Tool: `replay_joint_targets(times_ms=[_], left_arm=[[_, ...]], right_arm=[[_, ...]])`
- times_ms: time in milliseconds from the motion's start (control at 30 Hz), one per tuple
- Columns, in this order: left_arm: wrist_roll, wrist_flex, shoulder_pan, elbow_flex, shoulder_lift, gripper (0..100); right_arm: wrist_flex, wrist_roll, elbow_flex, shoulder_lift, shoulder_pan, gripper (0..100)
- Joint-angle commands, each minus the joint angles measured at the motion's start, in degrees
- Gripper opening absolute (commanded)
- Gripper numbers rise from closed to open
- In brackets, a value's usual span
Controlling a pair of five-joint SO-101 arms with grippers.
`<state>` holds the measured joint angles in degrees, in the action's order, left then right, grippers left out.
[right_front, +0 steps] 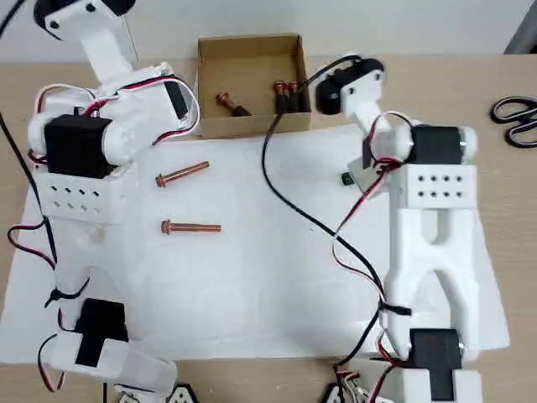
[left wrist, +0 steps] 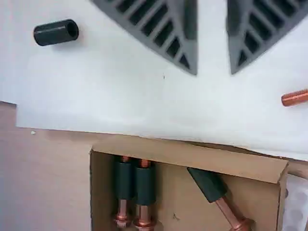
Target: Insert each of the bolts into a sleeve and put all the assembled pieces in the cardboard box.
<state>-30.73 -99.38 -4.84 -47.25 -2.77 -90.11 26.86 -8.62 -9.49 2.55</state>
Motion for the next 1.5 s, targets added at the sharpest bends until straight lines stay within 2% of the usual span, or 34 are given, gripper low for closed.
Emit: replay_joint_targets(times_ms=[0,267,400,633,833,1100,1233,1467], left_arm=[[-0.2,-1.1,0.2,-0.5,2.6,4],[-0.1,-1.0,-1.7,-0.6,4.9,4],[-0.1,-0.1,-4.4,-0.5,9.1,4],[-1.1,-1.0,-11.6,-0.1,17.7,2],[-2.5,-1.1,-10.5,1.2,24.3,1],[-2.5,-1.1,-0.8,18.3,27.8,1],[-3.8,-0.7,-0.3,30.8,27.6,1],[-12.5,8.5,-0.4,47.6,27.5,1]], right_arm=[[-2.5,-7.5,-0.4,-3.9,-0.4,0.9],[-6.8,-21.6,-0.4,-8.7,-0.5,0.6],[-8.0,-26.1,-0.2,-15.1,-0.5,0.6],[-7.8,-27.3,9.1,-30.3,-0.5,0.6],[-7.7,-27.3,24.0,-45.8,-0.5,0.4],[-4.4,-27.3,35.3,-62.4,-0.6,0.4],[-5.0,-27.3,38.3,-65.6,-0.6,0.4],[-5.1,-28.0,38.7,-67.1,-0.7,0.4]])
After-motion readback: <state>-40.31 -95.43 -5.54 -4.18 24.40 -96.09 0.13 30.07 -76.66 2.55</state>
